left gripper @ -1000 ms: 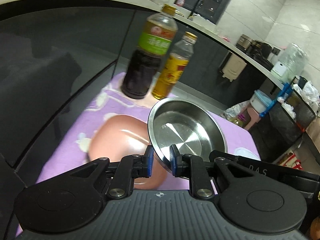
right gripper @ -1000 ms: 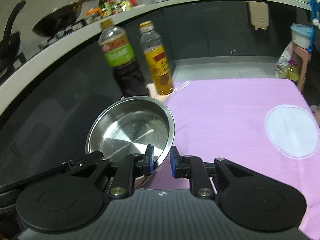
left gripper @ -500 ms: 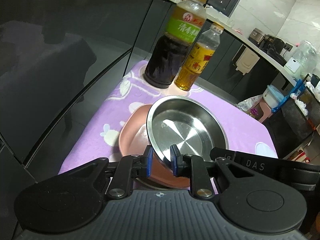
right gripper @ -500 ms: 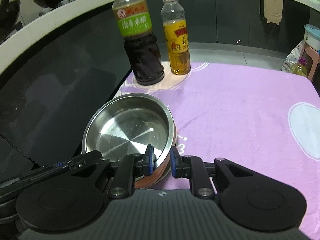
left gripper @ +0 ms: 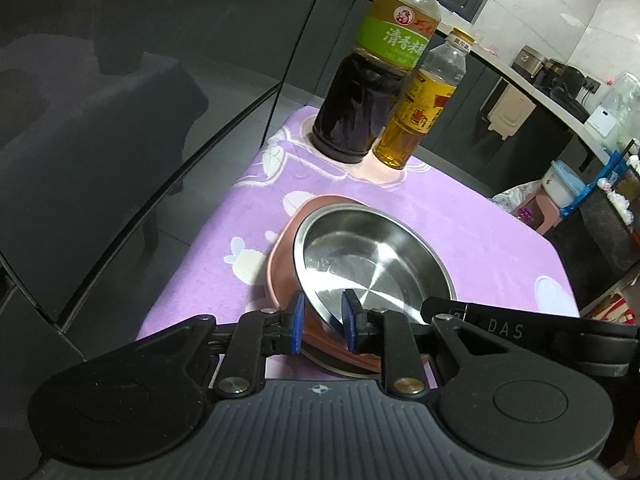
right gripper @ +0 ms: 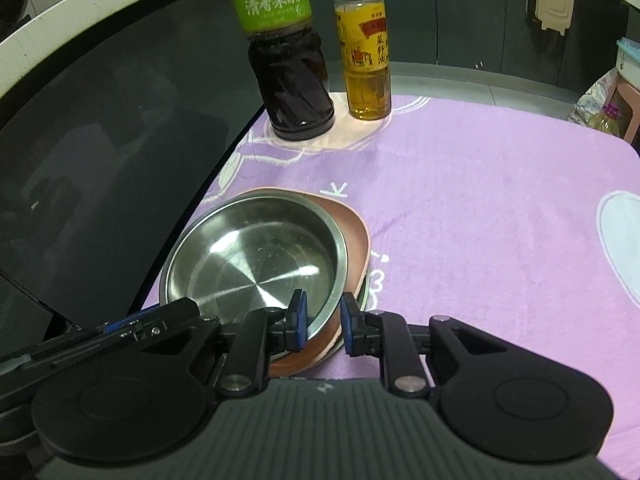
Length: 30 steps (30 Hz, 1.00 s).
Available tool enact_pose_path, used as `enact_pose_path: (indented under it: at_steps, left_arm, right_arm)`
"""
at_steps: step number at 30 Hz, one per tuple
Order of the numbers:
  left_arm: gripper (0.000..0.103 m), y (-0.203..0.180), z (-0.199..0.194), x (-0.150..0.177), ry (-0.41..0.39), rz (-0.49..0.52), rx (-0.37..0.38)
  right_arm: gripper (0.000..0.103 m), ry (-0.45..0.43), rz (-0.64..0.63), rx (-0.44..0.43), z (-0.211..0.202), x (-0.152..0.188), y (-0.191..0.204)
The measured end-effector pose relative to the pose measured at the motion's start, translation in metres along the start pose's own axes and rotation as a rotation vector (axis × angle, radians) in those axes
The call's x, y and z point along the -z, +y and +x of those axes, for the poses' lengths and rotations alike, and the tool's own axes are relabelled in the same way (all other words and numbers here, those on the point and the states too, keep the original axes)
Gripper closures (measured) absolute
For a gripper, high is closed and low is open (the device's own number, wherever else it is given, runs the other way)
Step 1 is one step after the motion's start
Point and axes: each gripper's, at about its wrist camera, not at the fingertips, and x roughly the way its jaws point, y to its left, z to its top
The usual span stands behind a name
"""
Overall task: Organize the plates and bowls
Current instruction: 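Lower the steel bowl into the pink dish with both grippers, then grip the stacked dishes' rims with both grippers and lift the stack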
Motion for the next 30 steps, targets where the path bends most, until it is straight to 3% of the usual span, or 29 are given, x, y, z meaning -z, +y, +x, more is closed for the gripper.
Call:
enact_pose_path:
  at_steps: [10, 12, 17, 20, 30]
  left_arm:
    - [0.083, 0.005, -0.006, -0.003, -0.039, -0.003, -0.037]
    - [0.081, 0.007, -0.005, -0.004, -0.034, -0.014, -0.033]
    - [0.076, 0.010, -0.001, -0.004, -0.031, -0.034, -0.053]
    - [0.072, 0.010, -0.001, -0.004, -0.041, -0.034, -0.058]
    - [0.072, 0.013, 0.011, -0.005, -0.018, -0.031, -0.069]
  right_arm:
    - [0.080, 0.005, 0.042, 0.000, -0.001, -0.003, -0.007]
    - [0.070, -0.003, 0.058, -0.005, -0.004, -0.004, -0.011]
    - [0.064, -0.001, 0.089, -0.004, -0.006, -0.003, -0.020]
    - [0.063, 0.017, 0.112, -0.011, -0.003, -0.002, -0.025]
    - [0.062, 0.066, 0.169, -0.050, 0.006, -0.003, -0.030]
